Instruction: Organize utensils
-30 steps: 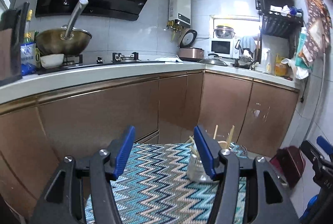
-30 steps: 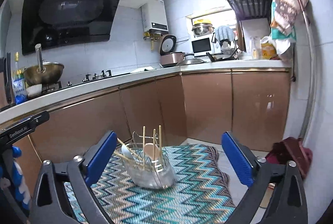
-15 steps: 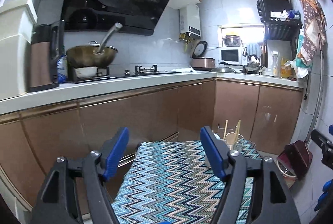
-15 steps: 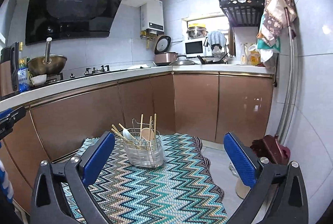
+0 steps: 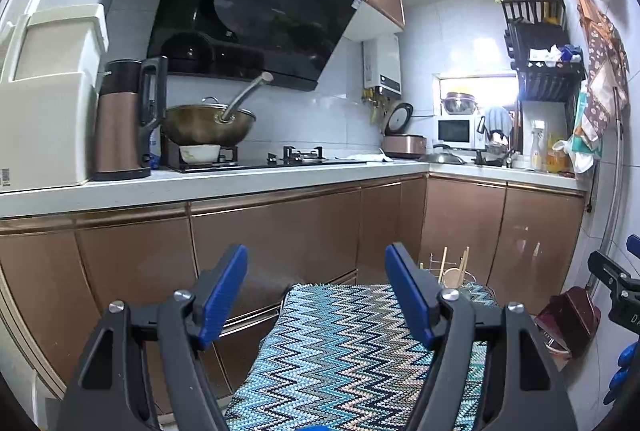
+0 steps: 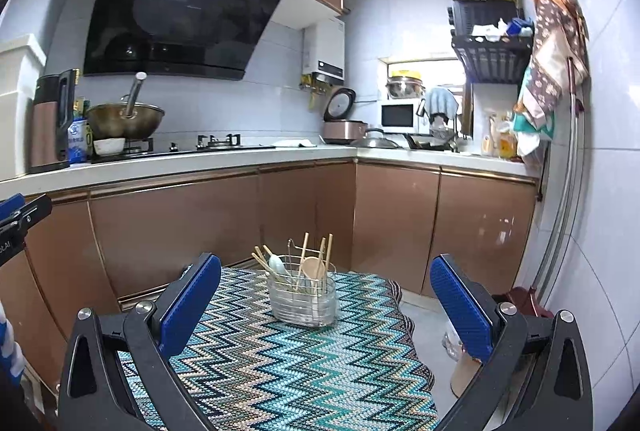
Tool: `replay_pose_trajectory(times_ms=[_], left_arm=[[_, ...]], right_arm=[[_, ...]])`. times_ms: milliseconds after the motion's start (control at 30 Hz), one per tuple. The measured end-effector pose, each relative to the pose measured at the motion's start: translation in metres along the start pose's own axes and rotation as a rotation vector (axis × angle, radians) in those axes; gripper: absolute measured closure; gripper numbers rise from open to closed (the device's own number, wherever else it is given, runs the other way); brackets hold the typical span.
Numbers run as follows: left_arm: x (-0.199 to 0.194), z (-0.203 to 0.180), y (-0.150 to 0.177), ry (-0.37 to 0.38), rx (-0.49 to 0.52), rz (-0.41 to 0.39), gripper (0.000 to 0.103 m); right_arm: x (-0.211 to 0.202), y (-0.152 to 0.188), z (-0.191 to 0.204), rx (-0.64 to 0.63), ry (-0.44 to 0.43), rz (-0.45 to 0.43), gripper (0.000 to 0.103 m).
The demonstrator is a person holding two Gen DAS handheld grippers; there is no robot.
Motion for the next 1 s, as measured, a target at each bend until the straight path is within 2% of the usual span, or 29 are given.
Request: replay_pose_trajectory(times_ms=[600,1000], left_arm=[[-0.03,-0.001,-0.006,-0.023,0.009,-0.049,0.033],[-0.042,0.008,-0.007,-0.046,0.007,-0.07,0.033]], right_arm=[[-0.028,-0.007,-0.001,0.003,-0.006,-0.059,0.0],[-0.045,-0.011,0.017,-0.022,-0.025,-0.092,0.0]])
Point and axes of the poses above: each gripper's, at about its wrist camera, not at the fingertips, and x roughly the way its jaws point, z to its left, y to its underside, the point moved 5 cm from there along x, roughly the way its jaws point, and after that the axes turned 4 degrees about -y, right-handed, at the moved point
